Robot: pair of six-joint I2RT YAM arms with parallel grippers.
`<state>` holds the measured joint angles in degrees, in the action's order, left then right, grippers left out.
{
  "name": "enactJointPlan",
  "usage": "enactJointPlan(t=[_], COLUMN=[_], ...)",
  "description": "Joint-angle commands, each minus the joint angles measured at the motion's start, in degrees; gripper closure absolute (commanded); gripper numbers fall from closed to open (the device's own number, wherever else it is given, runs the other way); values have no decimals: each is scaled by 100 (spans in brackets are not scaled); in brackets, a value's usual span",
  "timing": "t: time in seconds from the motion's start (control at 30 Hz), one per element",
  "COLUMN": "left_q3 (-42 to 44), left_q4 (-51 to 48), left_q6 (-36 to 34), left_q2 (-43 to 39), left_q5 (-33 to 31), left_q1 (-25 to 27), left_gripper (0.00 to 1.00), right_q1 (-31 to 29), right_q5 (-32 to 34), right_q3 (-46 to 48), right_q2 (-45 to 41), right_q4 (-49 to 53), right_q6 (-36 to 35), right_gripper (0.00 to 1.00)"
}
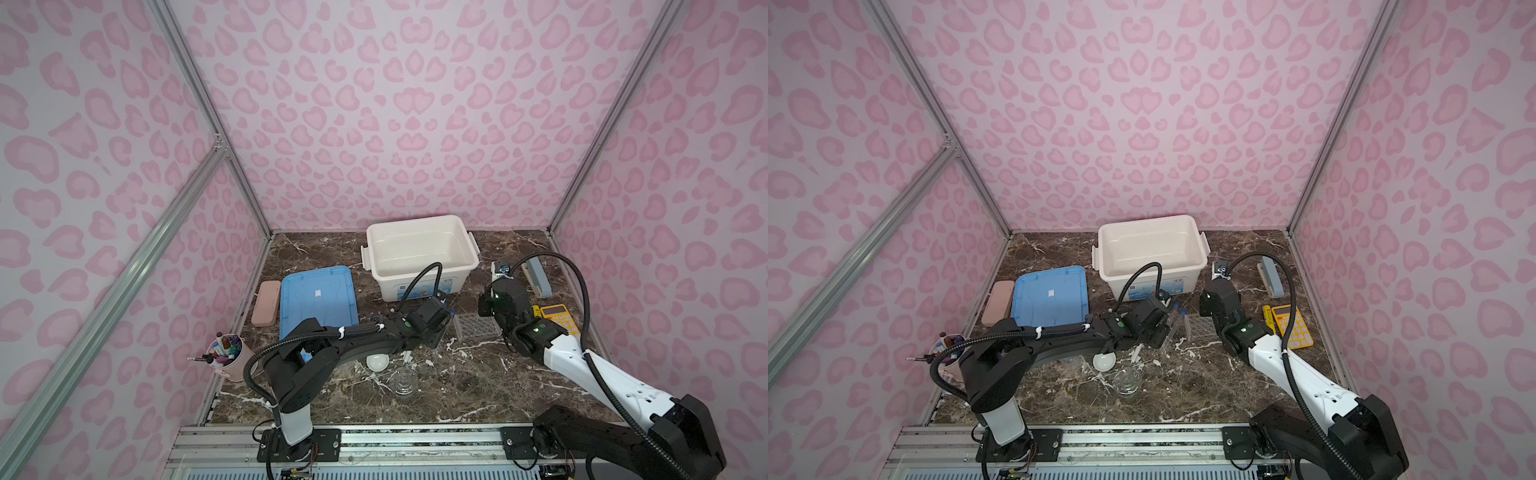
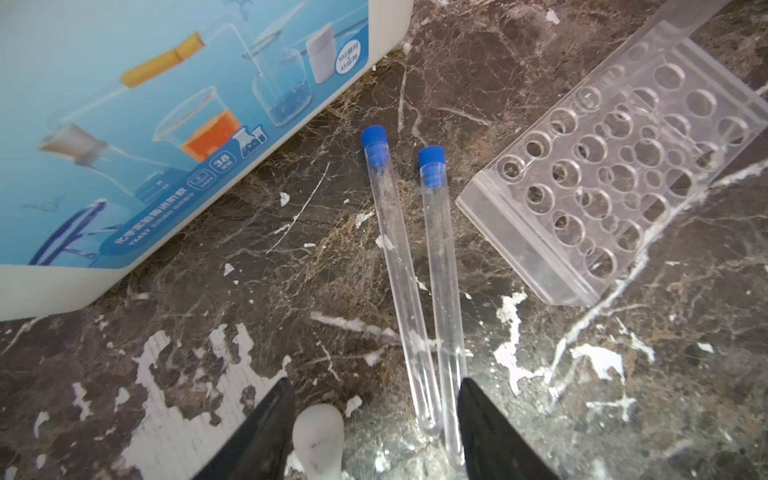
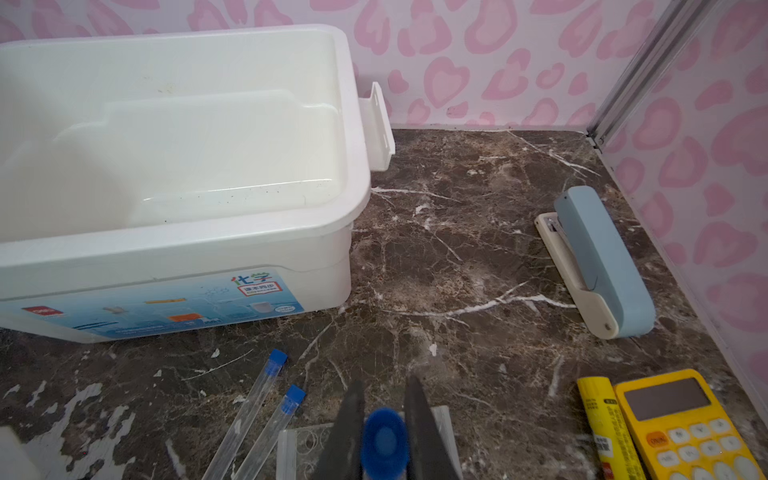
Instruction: Organize the chemistry lab equipment
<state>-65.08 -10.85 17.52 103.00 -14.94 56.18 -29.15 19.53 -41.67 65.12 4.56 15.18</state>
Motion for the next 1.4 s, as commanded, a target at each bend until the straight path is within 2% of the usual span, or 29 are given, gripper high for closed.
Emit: enactJointPlan(t=[0.0, 0.5, 1.1, 1.37], left_q3=[-66, -101, -207, -274], left_q4=[-93, -147, -233, -299], left_q6=[-19, -23, -20, -19], left_q2=[40, 98, 238, 307], left_q5=[-70, -75, -60, -52], left_q1=[-11, -11, -11, -13], left_gripper=[36, 36, 36, 36], right_q1=[-39, -34, -40, -48], right_q5=[126, -151, -125, -157], right_q3=[-7, 50, 212, 186], right_q2=[52, 299, 224, 251], right_q4=[-86, 25, 31, 90], right_q6=[-122, -54, -93, -102], right_gripper=[86, 83, 83, 78])
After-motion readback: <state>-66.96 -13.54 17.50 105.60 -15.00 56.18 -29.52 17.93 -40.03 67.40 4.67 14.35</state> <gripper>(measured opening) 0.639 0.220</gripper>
